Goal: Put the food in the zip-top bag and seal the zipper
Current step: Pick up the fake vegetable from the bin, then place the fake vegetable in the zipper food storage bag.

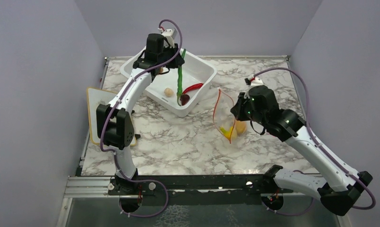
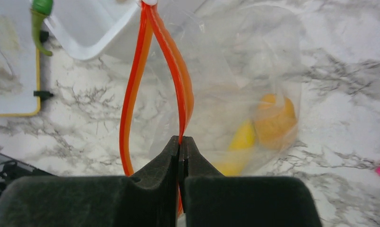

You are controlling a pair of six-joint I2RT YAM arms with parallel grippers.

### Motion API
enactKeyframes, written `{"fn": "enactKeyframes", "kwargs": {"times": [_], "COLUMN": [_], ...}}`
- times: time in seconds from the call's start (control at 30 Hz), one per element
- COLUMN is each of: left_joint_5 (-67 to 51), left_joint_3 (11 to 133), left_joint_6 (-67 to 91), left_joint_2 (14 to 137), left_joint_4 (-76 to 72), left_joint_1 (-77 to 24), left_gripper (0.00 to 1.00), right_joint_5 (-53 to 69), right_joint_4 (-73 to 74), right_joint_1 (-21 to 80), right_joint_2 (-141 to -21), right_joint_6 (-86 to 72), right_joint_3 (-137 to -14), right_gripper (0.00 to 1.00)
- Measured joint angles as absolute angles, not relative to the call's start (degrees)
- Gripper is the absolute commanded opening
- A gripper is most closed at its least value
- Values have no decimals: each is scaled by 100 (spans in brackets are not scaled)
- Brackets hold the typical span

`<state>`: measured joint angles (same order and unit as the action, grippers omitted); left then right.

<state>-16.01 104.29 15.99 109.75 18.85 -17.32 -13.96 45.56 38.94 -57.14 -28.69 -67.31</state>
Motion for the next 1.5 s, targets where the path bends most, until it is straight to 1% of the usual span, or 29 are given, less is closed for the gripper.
{"fn": "enactKeyframes", "kwargs": {"times": [0.17,0.3,0.57,0.87,1.07,1.13,1.27,1.5], "left_joint_5": [-2086,-2497,-3280,-3741,-3688,-3618,-3398,-2939], "left_joint_3": [9478,8766,7321,6106,5815,5789,5839,6139], "left_joint_6": [2082,2495,2961,3317,3470,3505,3514,3494], "left_joint_2": [10071,9435,8274,7159,7039,7041,7192,7815], "left_joint_4": [1435,1129,893,910,978,1026,1192,1514], "left_joint_1": [-1732,-1732,-1879,-2661,-3470,-3599,-3662,-3763], "left_gripper": [1,1,1,2,2,2,2,1], "right_joint_5": [-635,-283,-113,-27,99,163,298,497], "right_joint_4": [3942,3511,2770,2488,2318,2285,2215,2056], "right_joint_1": [3894,3894,3894,3894,3894,3894,3894,3894], "right_joint_2": [-6193,-6431,-6482,-6484,-6484,-6484,-6471,-6300], "right_joint_6": [-3048,-3194,-3345,-3382,-3376,-3369,-3330,-3310], "right_joint_3": [-6005,-5793,-5789,-5765,-5616,-5614,-5614,-5607], "right_gripper": [1,1,1,1,1,1,1,1]}}
